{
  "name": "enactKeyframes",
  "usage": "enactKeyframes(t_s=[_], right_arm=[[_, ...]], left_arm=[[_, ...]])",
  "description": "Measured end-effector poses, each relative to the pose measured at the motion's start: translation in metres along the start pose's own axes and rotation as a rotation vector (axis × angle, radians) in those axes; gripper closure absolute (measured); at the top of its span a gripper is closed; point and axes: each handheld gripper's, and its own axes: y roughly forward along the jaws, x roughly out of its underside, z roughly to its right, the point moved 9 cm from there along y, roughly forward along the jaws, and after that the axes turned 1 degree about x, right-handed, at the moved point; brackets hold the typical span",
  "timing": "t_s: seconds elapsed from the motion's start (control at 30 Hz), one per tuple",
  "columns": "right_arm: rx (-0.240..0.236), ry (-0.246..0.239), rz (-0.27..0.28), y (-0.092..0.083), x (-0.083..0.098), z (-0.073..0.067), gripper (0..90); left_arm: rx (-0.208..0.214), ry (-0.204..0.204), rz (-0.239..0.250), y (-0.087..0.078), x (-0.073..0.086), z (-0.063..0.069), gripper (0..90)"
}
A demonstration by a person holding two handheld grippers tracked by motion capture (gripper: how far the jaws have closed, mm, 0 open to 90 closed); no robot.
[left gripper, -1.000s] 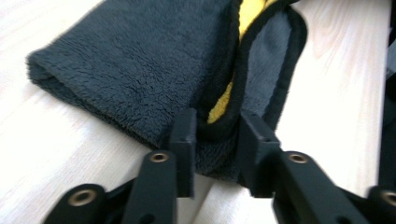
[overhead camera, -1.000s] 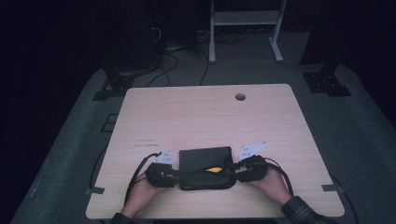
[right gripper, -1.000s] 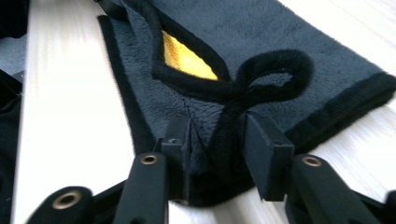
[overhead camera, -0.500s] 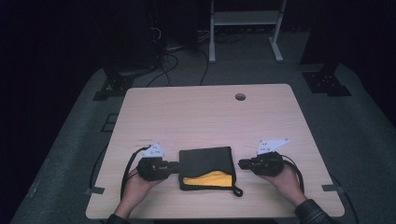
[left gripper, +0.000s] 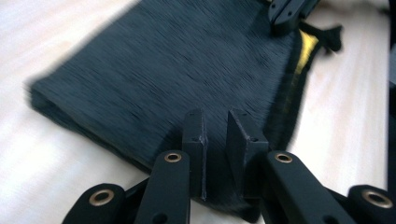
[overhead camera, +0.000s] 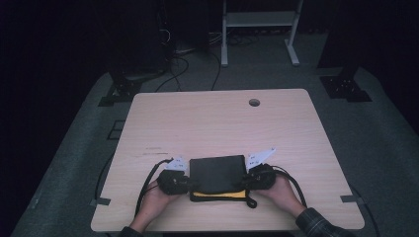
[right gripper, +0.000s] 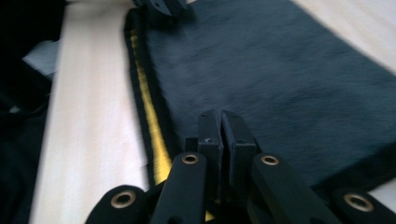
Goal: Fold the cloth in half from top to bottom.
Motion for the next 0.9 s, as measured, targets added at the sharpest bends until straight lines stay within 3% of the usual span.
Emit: enactKeyframes(t_s=[0.07, 0.17, 0.23, 0.37, 0.47, 0.63, 0.77, 0.9], right_arm=[[-0.006, -0.017, -0.018, -0.002, 0.003, -0.006, 86.1], [0.023, -0.056, -0.066, -0.004, 0.015, -0.01, 86.0], [0.032, -0.065, -0.061, -0.005, 0.017, -0.011, 86.2], [0.057, -0.099, -0.074, -0.003, 0.017, -0.013, 83.0], [0.062, -0.061, -0.051, -0.008, 0.015, -0.009, 67.1], [0.185, 0.008, 0.017, -0.028, 0.014, 0.016, 37.9], [0.285, 0.062, 0.02, -0.043, 0.022, 0.034, 28.4], [0.349, 0.108, 0.039, -0.058, 0.03, 0.045, 16.7]], left_arm=[[0.001, 0.009, -0.015, -0.002, 0.006, 0.004, 76.7], [-0.005, 0.011, -0.023, -0.004, 0.011, 0.007, 76.6], [-0.018, 0.03, -0.048, -0.002, 0.015, 0.009, 76.0], [-0.043, 0.042, -0.043, -0.001, 0.015, 0.01, 72.5], [-0.056, 0.026, -0.01, -0.007, 0.012, 0.007, 56.4], [-0.124, -0.008, 0.029, -0.022, 0.013, -0.008, 30.9], [-0.198, -0.022, 0.036, -0.034, 0.022, -0.021, 18.2], [-0.254, -0.025, 0.033, -0.046, 0.034, -0.031, 9.9]])
